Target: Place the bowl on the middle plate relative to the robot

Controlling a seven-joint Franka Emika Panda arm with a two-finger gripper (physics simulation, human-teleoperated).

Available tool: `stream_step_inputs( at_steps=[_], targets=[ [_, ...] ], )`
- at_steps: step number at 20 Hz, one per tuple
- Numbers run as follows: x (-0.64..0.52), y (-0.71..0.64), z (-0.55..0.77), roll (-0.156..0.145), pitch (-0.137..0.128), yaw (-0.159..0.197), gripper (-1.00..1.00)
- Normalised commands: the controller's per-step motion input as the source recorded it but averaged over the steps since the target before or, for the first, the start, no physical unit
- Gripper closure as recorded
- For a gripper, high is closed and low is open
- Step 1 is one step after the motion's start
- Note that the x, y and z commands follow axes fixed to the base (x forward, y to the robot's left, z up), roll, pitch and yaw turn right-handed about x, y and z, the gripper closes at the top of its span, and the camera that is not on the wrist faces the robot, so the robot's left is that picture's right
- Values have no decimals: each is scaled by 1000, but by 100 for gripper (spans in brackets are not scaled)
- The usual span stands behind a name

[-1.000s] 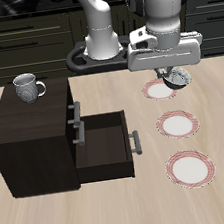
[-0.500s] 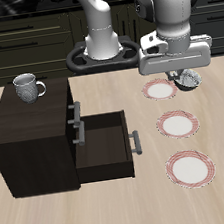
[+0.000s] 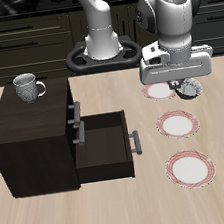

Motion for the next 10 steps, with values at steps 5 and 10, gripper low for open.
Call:
stream_step_inputs(
  at_steps=[5,10],
  targets=[
    [23,-15,-203,1,10,5,100],
    [53,-85,-223,-11,28,-4,100]
  ],
)
